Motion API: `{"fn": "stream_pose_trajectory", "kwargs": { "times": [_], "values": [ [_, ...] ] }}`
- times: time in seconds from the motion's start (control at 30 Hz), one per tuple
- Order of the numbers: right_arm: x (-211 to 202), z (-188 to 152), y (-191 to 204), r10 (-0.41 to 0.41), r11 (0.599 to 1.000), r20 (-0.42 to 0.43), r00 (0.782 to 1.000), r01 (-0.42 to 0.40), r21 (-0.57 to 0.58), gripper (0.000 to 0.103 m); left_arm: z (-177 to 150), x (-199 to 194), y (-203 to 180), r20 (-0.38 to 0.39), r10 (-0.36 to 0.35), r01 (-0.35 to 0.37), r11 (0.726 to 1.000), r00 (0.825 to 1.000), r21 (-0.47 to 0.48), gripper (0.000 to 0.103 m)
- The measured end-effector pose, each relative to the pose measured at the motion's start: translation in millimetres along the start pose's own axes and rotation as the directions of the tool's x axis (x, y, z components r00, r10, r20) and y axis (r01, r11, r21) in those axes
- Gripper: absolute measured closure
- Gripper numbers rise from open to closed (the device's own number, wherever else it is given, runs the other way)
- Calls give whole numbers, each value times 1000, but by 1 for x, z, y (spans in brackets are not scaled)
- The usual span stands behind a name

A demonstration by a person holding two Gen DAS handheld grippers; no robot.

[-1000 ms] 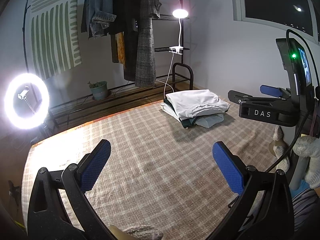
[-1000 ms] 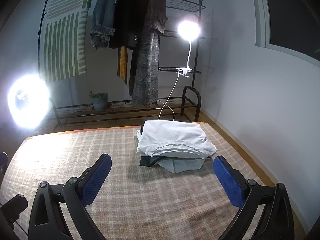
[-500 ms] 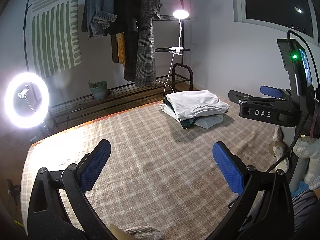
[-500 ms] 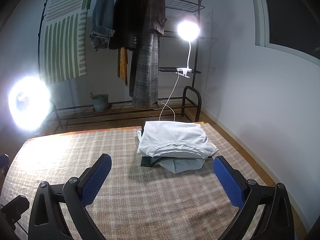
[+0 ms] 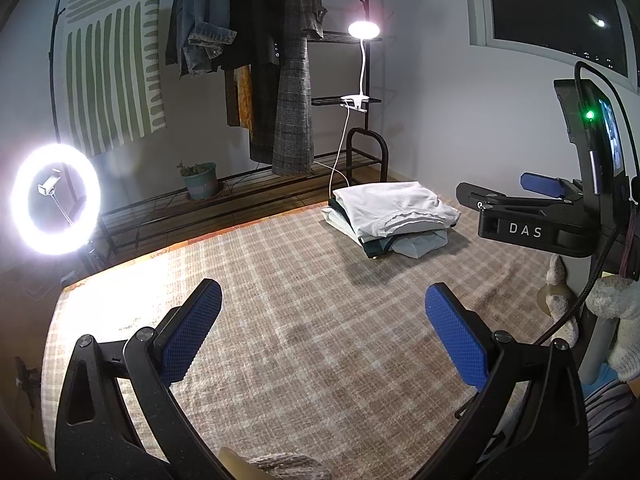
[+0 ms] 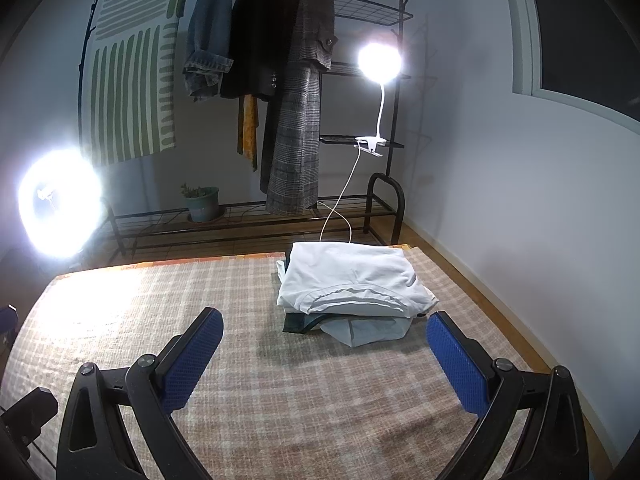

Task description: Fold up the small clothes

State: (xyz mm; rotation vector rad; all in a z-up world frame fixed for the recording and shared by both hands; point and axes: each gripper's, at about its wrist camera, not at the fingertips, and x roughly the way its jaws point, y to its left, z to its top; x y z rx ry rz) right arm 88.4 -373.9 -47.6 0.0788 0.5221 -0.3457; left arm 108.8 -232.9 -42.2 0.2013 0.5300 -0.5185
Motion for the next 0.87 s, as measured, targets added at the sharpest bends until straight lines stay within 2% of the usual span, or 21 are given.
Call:
{"fn": "stream_pose_trajectory", "kwargs": {
  "times": [0.87],
  "values": [
    [0,-2,4,5,1000,-5,1000,-5,-11,0,-5,3,0,-18,2,-2,1000,1000,-17,0]
  ]
}}
